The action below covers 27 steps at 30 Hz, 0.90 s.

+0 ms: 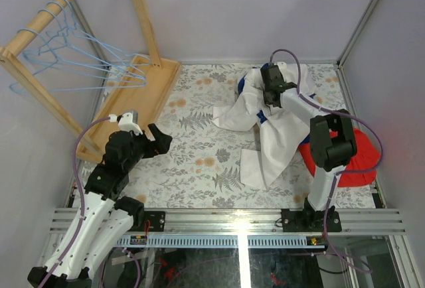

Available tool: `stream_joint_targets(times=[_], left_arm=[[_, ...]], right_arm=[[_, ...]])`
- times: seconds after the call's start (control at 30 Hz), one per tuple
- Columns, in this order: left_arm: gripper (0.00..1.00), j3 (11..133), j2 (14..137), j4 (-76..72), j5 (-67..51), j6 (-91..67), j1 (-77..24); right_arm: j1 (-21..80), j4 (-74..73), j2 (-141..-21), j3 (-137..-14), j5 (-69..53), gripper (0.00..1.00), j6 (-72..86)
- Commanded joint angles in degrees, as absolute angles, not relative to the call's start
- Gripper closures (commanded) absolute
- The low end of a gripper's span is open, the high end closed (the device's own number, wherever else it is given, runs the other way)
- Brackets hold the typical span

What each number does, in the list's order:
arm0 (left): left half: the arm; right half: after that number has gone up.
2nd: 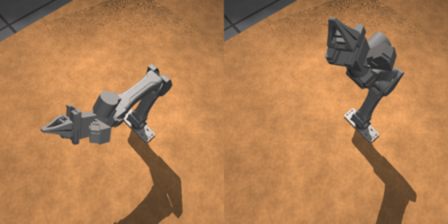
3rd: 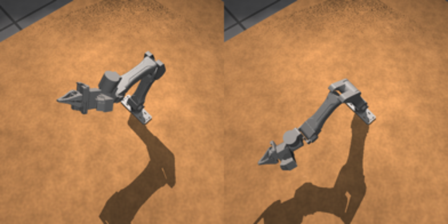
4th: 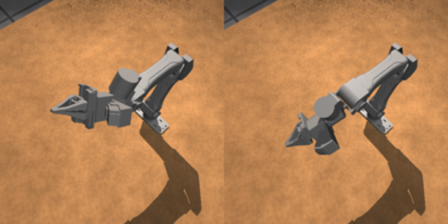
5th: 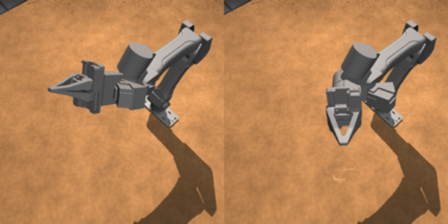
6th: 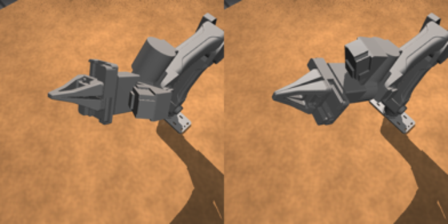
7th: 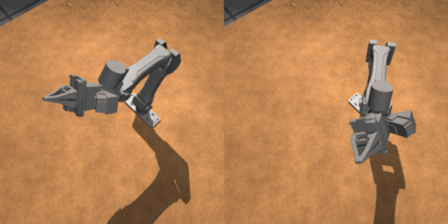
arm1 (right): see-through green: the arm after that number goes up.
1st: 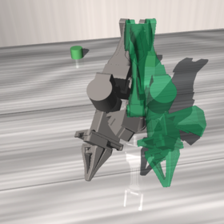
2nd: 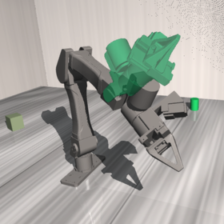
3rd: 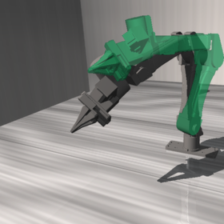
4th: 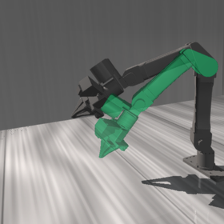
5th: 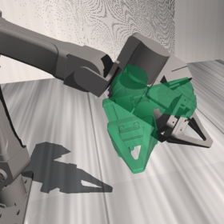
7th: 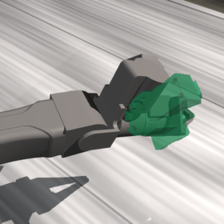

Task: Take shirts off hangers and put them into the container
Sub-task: Place the shirt in the bin.

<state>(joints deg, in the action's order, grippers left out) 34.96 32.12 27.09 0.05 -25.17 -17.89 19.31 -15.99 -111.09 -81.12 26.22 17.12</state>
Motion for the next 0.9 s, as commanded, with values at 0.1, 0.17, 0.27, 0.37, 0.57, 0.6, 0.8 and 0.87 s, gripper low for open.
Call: stream_joint_targets(times=[0.1,0.17,0.27,0.37,0.57,0.6,0.8,0.87], left_arm=[[0.10,36.34,32.88,25.86,0.00,-24.64,-17.50],[0.10,36.39,33.05,25.88,0.06,-24.69,-17.55],[0.10,36.30,33.05,25.81,0.07,-24.65,-17.49],[0.10,36.22,33.09,25.59,-0.24,-24.63,-17.47],[0.10,36.28,33.22,25.58,-0.43,-24.61,-17.49],[0.10,36.29,33.22,25.58,-0.44,-24.54,-17.49],[0.10,36.29,33.08,25.69,-0.28,-24.54,-17.50],[0.10,36.30,32.86,25.75,-0.19,-24.61,-17.51]], right_arm=[[19.00,-26.45,-98.86,-87.15,18.48,0.50,14.75],[19.05,-29.13,-95.80,-90.38,18.02,0.36,13.73],[19.05,-30.90,-89.61,-91.79,16.17,0.22,12.51],[19.04,-31.79,-84.37,-90.78,12.46,0.20,13.01],[21.46,-29.14,-70.38,-79.18,-0.62,0.19,20.14],[24.38,-28.64,-68.50,-76.35,-0.31,0.19,20.27],[43.43,-30.77,-65.05,-62.38,13.10,0.20,26.40],[48.46,-29.12,-64.47,-56.04,16.64,0.21,28.89]])
